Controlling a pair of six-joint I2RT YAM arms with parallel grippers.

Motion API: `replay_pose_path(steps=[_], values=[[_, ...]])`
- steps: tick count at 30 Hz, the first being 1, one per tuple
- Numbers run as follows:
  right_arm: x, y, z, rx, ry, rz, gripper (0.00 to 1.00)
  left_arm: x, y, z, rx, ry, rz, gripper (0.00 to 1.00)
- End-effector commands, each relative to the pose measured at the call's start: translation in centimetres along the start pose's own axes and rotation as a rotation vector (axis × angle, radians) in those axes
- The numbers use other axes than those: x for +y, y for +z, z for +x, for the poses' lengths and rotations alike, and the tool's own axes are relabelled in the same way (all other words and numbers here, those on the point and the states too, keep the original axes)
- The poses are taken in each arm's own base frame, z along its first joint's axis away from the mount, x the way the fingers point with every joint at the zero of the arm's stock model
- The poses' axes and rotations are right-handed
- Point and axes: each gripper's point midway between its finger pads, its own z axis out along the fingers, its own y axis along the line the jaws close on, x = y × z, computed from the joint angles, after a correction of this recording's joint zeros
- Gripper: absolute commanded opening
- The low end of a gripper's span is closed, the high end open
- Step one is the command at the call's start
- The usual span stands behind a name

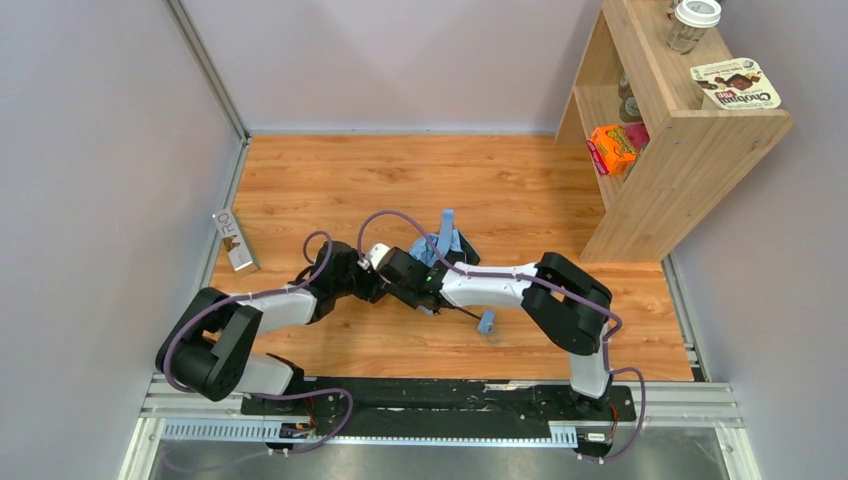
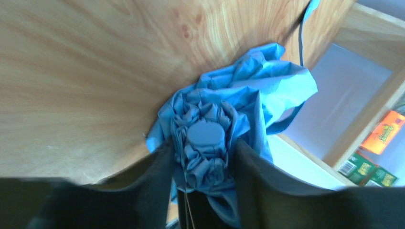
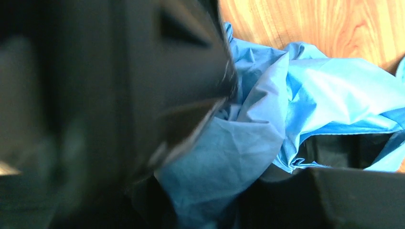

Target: Put away the umbrella

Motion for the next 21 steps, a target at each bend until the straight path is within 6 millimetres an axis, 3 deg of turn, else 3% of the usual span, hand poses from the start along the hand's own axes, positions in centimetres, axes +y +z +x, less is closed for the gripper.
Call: replay_pose_path(steps=[1,3,6,10,16,19,21], values=[[2.7,1.8,7.7,0.205,0.046,-0.226,0.00,-1.2,-1.2,1.8,0.104,0.167,0.125,0.76],[3.7,1.3,7.5,0.190,0.091,-0.329,0.00,-1.9,-1.7,1.1,0.079,0.193,0.166,0.76],[3.6,0.7,6.9,0.159,0.170,-0.426,0.00,-2.7,-2.2,0.5,0.054,0.224,0.212,0.77],[4.1,-0.8,5.0,0.083,0.302,-0.616,0.00,-3.1,-2.3,1.1,0.089,0.253,0.241,0.77],[3.0,-2.3,2.3,0.000,0.462,-0.762,0.00,-1.8,-1.5,1.4,0.120,0.220,0.205,0.78],[2.4,-2.1,1.9,-0.005,0.512,-0.796,0.00,-0.6,-1.9,1.2,0.094,0.201,0.154,0.78],[2.4,-2.2,1.9,-0.004,0.521,-0.814,0.00,-0.8,-2.1,0.9,0.073,0.212,0.139,0.78]])
